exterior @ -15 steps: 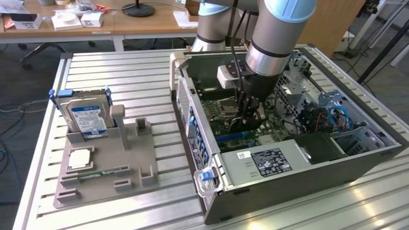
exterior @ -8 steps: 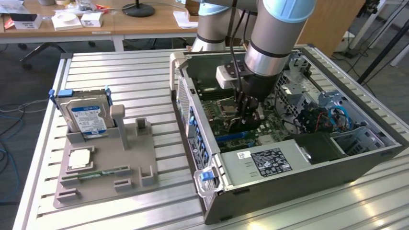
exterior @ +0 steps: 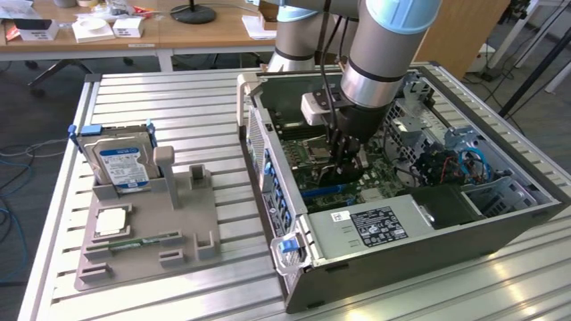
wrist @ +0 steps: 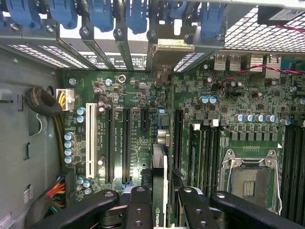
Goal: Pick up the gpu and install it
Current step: 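Insert the gpu into the slot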
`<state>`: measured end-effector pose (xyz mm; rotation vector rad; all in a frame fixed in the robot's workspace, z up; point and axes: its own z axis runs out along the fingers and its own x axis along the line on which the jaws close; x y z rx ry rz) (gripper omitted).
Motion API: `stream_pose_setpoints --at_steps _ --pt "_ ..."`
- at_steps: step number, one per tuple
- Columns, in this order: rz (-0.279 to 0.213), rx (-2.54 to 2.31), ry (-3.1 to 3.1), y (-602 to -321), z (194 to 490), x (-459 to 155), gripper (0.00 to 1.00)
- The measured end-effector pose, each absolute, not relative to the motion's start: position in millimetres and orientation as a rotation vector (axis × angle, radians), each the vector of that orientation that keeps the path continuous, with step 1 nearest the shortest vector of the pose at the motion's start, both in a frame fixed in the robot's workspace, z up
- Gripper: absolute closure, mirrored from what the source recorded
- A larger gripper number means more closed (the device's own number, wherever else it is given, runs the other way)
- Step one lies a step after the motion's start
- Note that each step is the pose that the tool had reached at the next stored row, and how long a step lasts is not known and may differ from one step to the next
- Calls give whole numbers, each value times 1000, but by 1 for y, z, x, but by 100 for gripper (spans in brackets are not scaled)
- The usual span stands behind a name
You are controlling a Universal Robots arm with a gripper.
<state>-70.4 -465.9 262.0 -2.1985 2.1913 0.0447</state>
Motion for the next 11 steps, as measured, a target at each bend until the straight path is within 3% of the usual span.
stream_pose_setpoints --at_steps 11 --pt "45 -2198 2191 -466 262 -72 74"
